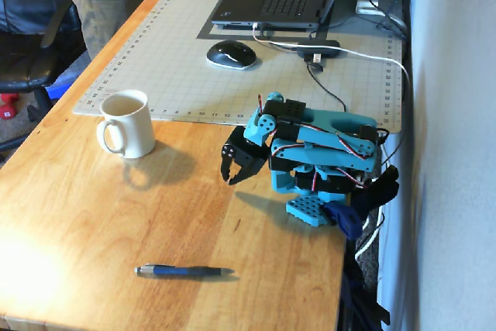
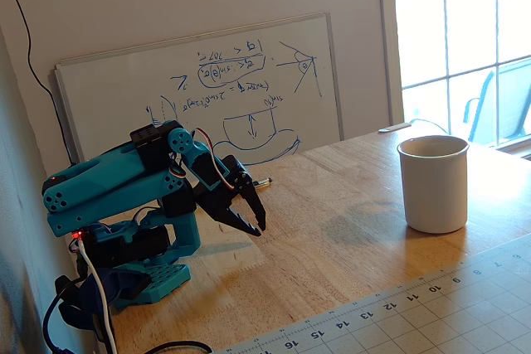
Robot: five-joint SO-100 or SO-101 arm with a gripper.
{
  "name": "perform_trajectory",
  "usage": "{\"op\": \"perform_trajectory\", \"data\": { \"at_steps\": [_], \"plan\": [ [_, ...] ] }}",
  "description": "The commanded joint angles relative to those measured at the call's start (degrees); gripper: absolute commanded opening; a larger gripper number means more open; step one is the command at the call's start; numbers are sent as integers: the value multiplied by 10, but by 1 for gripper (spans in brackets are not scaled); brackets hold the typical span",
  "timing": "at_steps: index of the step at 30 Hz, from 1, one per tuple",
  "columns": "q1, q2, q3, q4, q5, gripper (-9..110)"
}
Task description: Grasp a pen and put it in a mug.
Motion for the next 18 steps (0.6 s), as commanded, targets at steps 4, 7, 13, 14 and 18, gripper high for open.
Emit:
{"op": "perform_trajectory", "data": {
  "at_steps": [4,7,13,14,18],
  "plan": [
    [2,3,-8,2,7,2],
    [5,-10,-10,-7,9,2],
    [-5,-156,-95,-77,115,2],
    [-11,-196,-117,-91,150,2],
    [-63,-328,-210,-143,314,2]
  ]
}}
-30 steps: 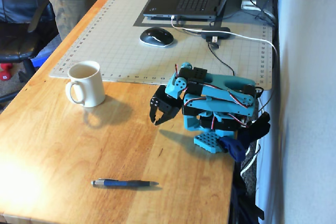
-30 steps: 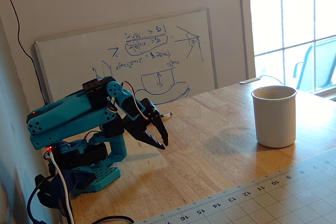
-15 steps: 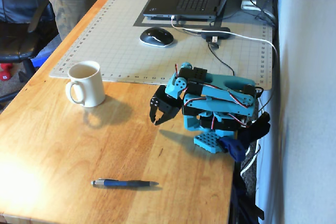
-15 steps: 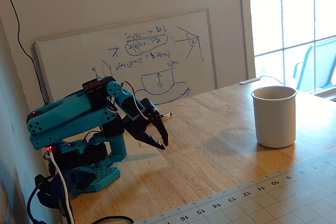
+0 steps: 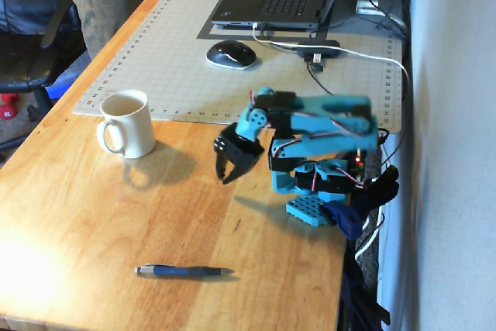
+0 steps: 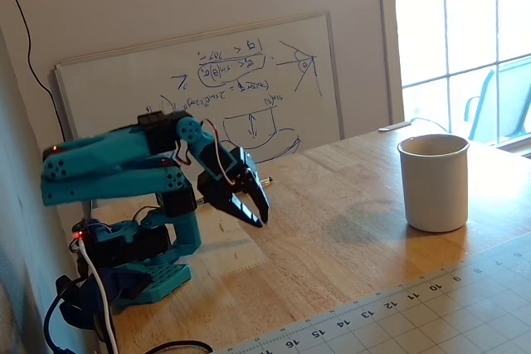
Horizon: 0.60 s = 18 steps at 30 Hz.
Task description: Grasp a pen and put it in a mug.
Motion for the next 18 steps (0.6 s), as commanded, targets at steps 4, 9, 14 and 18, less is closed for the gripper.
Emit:
{"op": "perform_trajectory", "data": {
  "at_steps": [4,9,14,18],
  "plan": [
    [-80,-205,-206,-98,279,3],
    [-138,-324,-297,-134,493,13],
    [-203,-414,-373,-136,675,23],
    [-250,-460,-408,-136,806,28]
  ]
}}
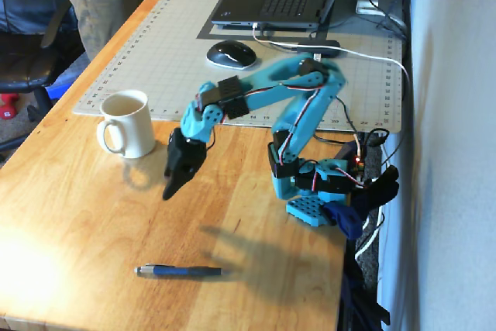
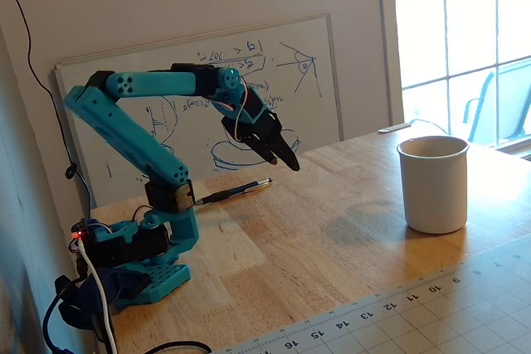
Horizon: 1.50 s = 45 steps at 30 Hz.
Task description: Grasp a pen and put it in a mug.
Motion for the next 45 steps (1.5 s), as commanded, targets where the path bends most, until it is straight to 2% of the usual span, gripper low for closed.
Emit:
{"op": "perform_trajectory", "data": {
  "at_steps": [1,5,9,14,21,29,40,45],
  "plan": [
    [-41,-29,-76,-12,114,29],
    [-82,-53,-96,-12,207,31],
    [-125,-87,-105,-13,249,31],
    [-186,-134,-111,-26,243,31],
    [-257,-194,-137,-120,243,31],
    [-264,-229,-134,-188,242,31],
    [-243,-226,-82,-183,97,31],
    [-223,-225,-56,-183,65,31]
  ]
}}
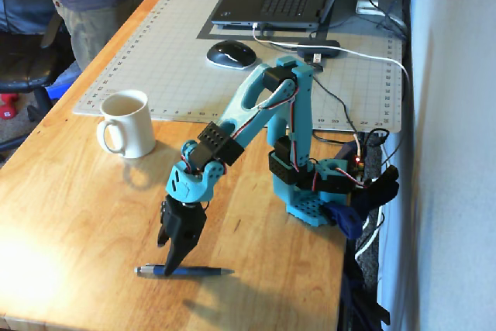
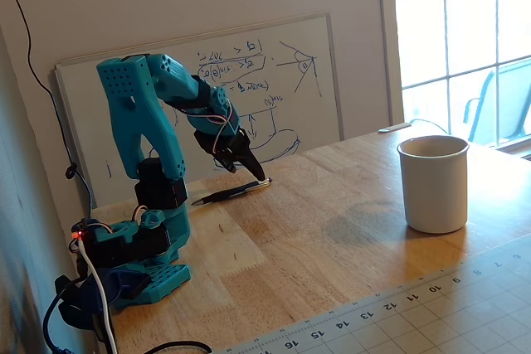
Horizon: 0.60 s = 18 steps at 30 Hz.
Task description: Grasp a pen and put it in a mug.
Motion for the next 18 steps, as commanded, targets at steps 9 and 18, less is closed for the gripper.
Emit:
{"op": "perform_trajectory", "data": {
  "at_steps": [9,18],
  "plan": [
    [7,7,21,-7,-33,31],
    [-6,3,22,-7,-36,30]
  ]
}}
